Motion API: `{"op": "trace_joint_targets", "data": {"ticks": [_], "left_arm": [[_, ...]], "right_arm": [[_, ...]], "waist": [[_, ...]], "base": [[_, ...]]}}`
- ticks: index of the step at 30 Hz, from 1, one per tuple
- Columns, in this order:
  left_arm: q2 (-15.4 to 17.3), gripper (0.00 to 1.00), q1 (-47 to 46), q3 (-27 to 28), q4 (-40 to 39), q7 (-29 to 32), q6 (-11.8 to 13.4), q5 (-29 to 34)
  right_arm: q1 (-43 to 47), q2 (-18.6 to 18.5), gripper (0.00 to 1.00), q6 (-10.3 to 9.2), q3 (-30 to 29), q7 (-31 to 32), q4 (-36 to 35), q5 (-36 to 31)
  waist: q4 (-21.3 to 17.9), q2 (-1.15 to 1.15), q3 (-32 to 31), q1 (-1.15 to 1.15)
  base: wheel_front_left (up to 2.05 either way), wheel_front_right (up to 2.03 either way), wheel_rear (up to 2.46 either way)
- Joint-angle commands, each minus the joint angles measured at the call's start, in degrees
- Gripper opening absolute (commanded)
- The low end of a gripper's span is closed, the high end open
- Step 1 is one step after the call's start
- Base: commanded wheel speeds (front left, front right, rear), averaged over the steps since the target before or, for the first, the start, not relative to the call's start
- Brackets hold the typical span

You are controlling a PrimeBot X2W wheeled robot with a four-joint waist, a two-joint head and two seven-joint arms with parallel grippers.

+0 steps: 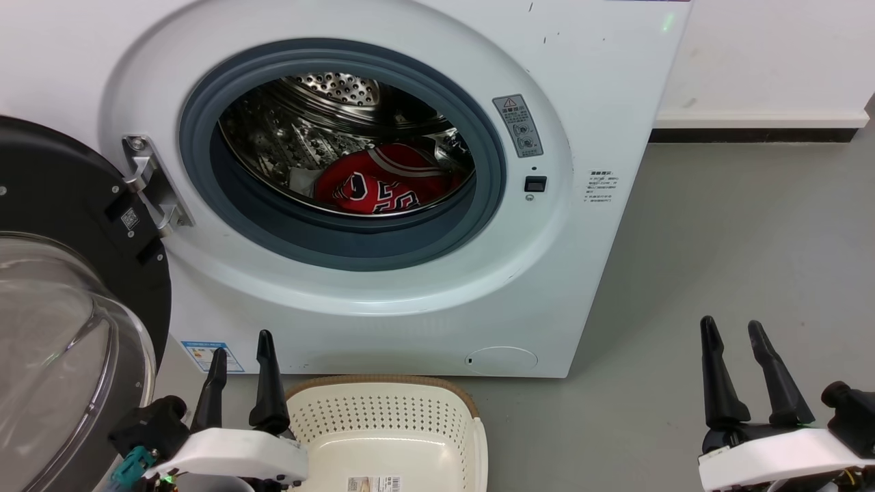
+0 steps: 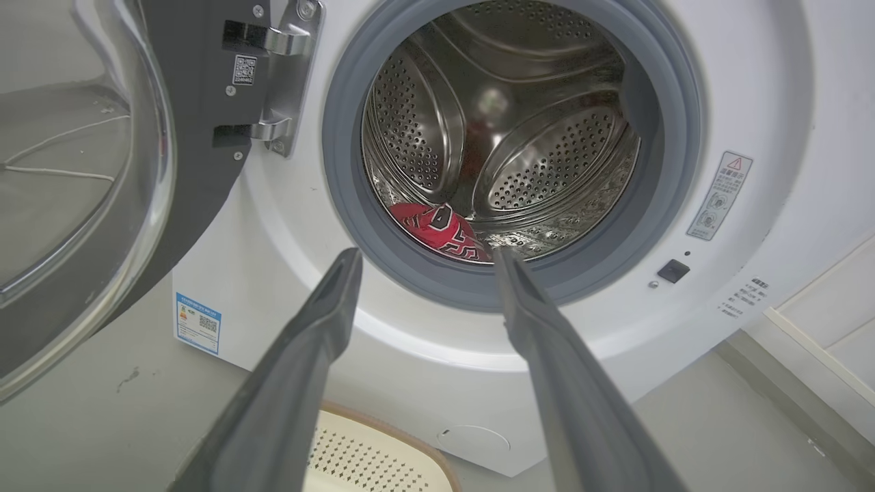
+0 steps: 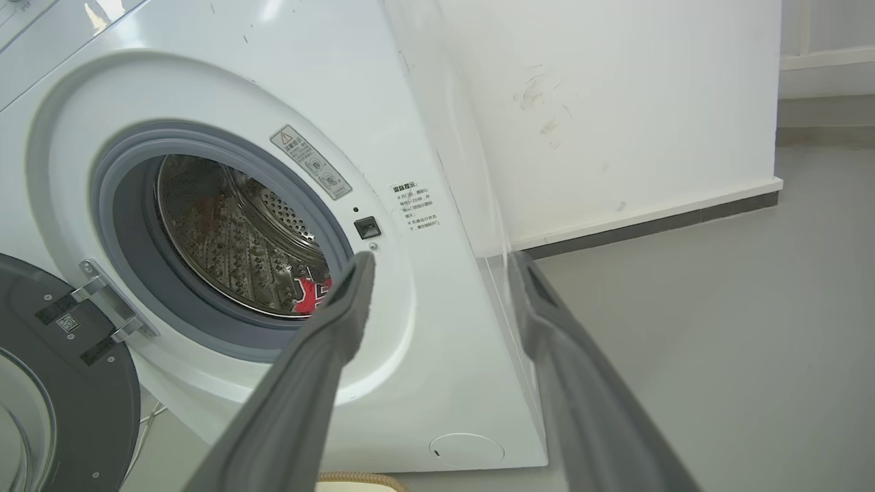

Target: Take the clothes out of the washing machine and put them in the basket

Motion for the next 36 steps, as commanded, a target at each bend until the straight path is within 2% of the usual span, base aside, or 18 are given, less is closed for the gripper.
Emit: {"op": "trace_joint_targets", "data": {"ticks": [1, 17, 36], "left_arm": [[0.1, 1.00, 0.0, -0.2, -0.7, -0.6, 0.1, 1.4], [0.2, 1.00, 1.5, -0.8, -1.7, -2.6, 1.1, 10.0], [0.2, 1.00, 3.0, -1.3, -2.0, -4.9, 2.3, 17.4]], "right_arm": [[0.0, 0.0, 1.00, 0.00, 0.1, -0.7, -1.0, -1.3], [1.4, 0.0, 1.00, 0.00, 0.3, -2.8, -2.2, -11.1], [3.1, 0.0, 1.00, -0.01, 0.1, -5.1, -3.5, -20.1]], "waist": [[0.0, 0.00, 0.0, 0.00], [-0.1, 0.00, 0.1, 0.00], [-0.3, 0.00, -0.1, 0.00]], "base": [[0.00, 0.00, 0.00], [0.00, 0.00, 0.00], [0.00, 0.00, 0.00]]}}
